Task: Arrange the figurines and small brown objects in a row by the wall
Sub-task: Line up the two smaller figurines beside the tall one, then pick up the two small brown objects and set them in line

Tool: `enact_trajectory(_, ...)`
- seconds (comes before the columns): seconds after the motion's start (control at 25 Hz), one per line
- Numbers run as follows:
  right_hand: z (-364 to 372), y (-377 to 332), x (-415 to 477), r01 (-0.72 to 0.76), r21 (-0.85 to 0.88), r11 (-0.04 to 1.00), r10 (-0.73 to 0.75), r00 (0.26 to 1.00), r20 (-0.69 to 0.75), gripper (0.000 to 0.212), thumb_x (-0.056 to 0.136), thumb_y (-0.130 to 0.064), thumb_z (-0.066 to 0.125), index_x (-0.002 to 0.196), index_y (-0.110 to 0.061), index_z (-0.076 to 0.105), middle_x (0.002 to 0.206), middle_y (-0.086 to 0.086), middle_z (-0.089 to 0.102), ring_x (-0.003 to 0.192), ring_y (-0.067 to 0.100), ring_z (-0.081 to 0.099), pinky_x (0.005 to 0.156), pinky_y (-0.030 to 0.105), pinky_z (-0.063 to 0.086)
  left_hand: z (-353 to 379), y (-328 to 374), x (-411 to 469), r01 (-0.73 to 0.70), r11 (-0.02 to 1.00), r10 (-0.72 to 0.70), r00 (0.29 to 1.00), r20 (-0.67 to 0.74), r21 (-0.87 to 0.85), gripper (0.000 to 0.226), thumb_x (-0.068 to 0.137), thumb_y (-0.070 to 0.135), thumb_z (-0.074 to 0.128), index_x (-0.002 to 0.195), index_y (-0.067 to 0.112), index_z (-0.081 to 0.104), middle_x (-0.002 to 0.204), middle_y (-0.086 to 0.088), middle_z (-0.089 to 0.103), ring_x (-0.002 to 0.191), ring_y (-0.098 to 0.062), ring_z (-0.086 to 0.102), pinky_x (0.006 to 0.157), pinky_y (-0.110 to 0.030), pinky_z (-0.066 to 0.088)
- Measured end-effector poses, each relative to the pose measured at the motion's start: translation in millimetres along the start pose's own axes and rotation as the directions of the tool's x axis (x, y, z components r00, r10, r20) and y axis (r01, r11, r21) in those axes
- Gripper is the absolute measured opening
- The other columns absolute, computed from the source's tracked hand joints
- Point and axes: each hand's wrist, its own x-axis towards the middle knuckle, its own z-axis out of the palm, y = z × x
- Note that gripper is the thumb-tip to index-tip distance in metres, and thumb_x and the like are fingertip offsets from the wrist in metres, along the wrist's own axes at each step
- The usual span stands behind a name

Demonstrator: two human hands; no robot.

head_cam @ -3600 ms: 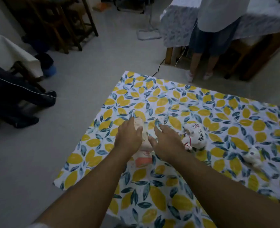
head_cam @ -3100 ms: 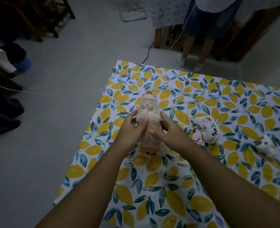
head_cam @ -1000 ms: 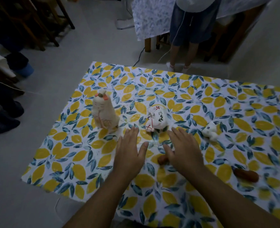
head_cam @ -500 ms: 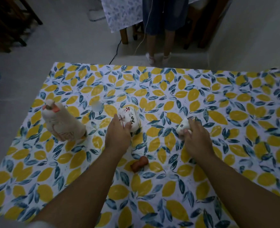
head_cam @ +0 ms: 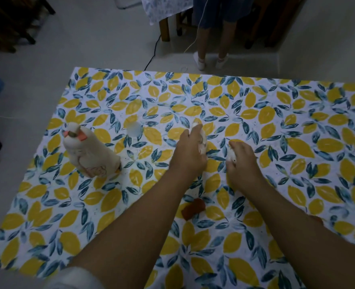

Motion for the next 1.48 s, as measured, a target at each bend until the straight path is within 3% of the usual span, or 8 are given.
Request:
enact_trajectory(0.16,20.7,-34.0,-6.5,0.090,-0.039,0.995,-0.088,0.995,0.043,0.060,0.094,-0.018,0.067,0.149,-0.010,0.045,0.149,0.013,0.043,0.139,0.031,0.038,0.110,0.043,0.038,-27.6,-35.6,-32.4,0.072,0.997,-0.071,0.996,-0.050,0.031,0.091,0.088,0.008,0.069,0.158,0.026,0.014,0.162,-0.001,0.027,0.146,-0.024,0.031,0.105,-0.045,0.045)
enact_trajectory(0.32,47.2,-59.7,-14.8,0.141,-0.109,0.984,-0.131,0.987,0.099,0.060,0.095,-0.020,0.065,0.149,-0.008,0.043,0.156,0.010,0.039,0.145,0.029,0.033,0.116,0.041,0.032,-44.7,-62.2,-54.5,0.027,0.999,-0.023,0.993,-0.114,0.034,0.071,0.093,0.011,0.065,0.154,0.013,0.028,0.155,-0.005,0.038,0.141,-0.022,0.037,0.110,-0.035,0.039)
enact_trajectory(0.48,55.7,-64.3,-26.5,0.119,-0.168,0.979,-0.103,0.990,0.101,0.057,0.097,-0.016,0.060,0.150,-0.009,0.041,0.155,0.008,0.039,0.143,0.031,0.032,0.113,0.043,0.035,-42.2,-68.9,-63.5,0.069,0.995,-0.060,0.991,-0.120,0.076,0.065,0.093,0.011,0.063,0.150,0.012,0.032,0.152,-0.006,0.040,0.133,-0.027,0.045,0.096,-0.041,0.050)
enact_trajectory(0.92,57.4,-56.0,-42.4,0.091,-0.125,0.988,-0.083,0.994,0.069,0.060,0.093,-0.015,0.064,0.149,-0.011,0.043,0.154,0.009,0.042,0.143,0.031,0.035,0.116,0.043,0.033,-42.8,-62.7,-62.4,0.144,0.989,-0.141,0.987,-0.081,0.041,0.070,0.086,0.011,0.069,0.146,0.011,0.035,0.142,-0.009,0.043,0.126,-0.031,0.049,0.090,-0.045,0.052)
enact_trajectory(1.08,45.9,-60.6,-59.6,0.124,-0.066,0.990,-0.120,0.991,0.060,0.067,0.094,-0.033,0.066,0.153,-0.019,0.037,0.159,0.003,0.037,0.148,0.026,0.029,0.119,0.044,0.029,-48.9,-52.1,-69.8,0.120,0.955,-0.092,0.989,-0.115,0.270,0.093,0.079,0.048,0.071,0.153,0.013,0.025,0.156,-0.011,0.033,0.145,-0.032,0.029,0.111,-0.052,0.037)
enact_trajectory(1.2,29.5,-63.1,-86.0,0.149,-0.070,0.986,-0.152,0.988,-0.026,0.063,0.095,-0.037,0.064,0.150,-0.017,0.042,0.155,0.003,0.043,0.144,0.025,0.034,0.116,0.044,0.035,-45.6,-26.5,-98.9,-0.016,0.967,0.057,0.987,-0.152,0.253,0.087,0.085,0.047,0.065,0.154,0.010,0.026,0.163,-0.012,0.021,0.153,-0.029,0.006,0.122,-0.046,0.019)
enact_trajectory(1.36,14.9,-34.0,-120.6,0.092,-0.148,0.985,-0.096,0.995,-0.025,0.061,0.095,-0.044,0.060,0.149,-0.021,0.044,0.155,0.001,0.044,0.144,0.022,0.036,0.114,0.044,0.037,-16.5,-12.3,-136.9,-0.114,0.973,0.144,0.979,-0.142,0.201,0.067,0.084,0.039,0.067,0.140,0.009,0.046,0.142,-0.012,0.048,0.139,-0.032,0.036,0.111,-0.048,0.036)
enact_trajectory(1.48,2.2,0.3,-142.2,-0.011,-0.241,0.970,0.002,0.999,-0.039,0.055,0.096,-0.044,0.059,0.146,-0.024,0.049,0.153,0.001,0.046,0.143,0.024,0.038,0.113,0.047,0.038,10.6,-11.0,-150.6,-0.088,0.969,0.105,0.993,-0.062,0.231,0.051,0.087,0.035,0.066,0.130,0.011,0.052,0.125,-0.008,0.055,0.120,-0.030,0.049,0.095,-0.042,0.046)
